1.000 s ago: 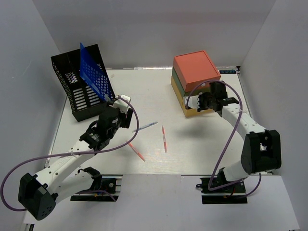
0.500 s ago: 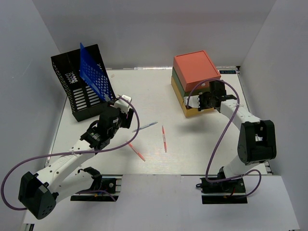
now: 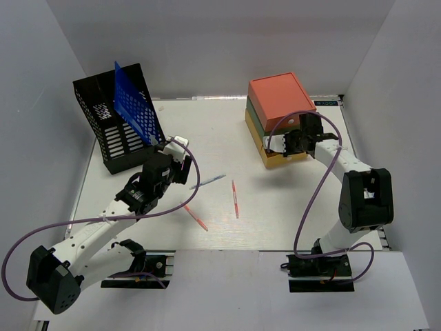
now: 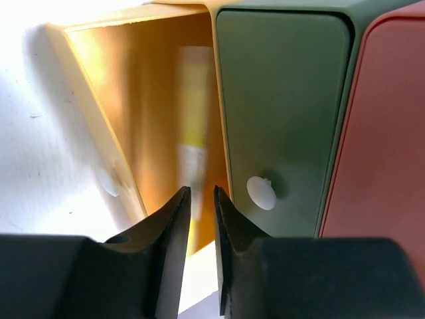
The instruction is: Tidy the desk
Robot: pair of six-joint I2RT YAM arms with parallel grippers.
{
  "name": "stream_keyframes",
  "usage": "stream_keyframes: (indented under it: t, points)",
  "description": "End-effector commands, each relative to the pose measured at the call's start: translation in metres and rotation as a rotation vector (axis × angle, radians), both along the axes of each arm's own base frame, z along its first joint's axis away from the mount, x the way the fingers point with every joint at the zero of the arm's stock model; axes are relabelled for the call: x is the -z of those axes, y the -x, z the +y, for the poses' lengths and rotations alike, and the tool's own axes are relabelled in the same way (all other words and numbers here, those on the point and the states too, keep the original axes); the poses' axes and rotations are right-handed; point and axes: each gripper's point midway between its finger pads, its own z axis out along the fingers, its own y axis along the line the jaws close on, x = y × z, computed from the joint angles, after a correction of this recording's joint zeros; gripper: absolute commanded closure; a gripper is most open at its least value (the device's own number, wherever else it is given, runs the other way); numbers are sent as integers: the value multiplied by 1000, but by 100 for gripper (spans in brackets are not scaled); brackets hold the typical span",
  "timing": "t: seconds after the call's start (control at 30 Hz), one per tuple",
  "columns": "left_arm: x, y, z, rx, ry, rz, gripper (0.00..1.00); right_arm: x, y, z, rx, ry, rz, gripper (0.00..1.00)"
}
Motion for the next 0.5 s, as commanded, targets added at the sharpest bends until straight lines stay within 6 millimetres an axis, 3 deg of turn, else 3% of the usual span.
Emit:
stream_keyframes:
  t: [0.0, 0.2, 0.33, 0.4, 0.43, 0.47]
  points:
    - [0, 2, -3, 12, 13, -5, 23, -12, -4, 2, -13, -12, -17, 73]
    - [0, 1, -5, 16, 20, 2, 23, -18, 4, -1, -10, -20, -20, 71]
    - [1, 2, -11, 26, 54, 14, 27, -52, 25, 11, 53, -203, -21, 75]
    - [-1, 2, -20, 37, 115, 28, 35, -81, 49, 27, 69, -390, -19, 82]
    - [3, 3, -28, 61, 136, 56, 39, -92, 60, 41, 132, -565, 58, 84]
    - [0, 3, -34, 63, 179, 80, 54, -96, 72, 47, 161, -644, 107, 85]
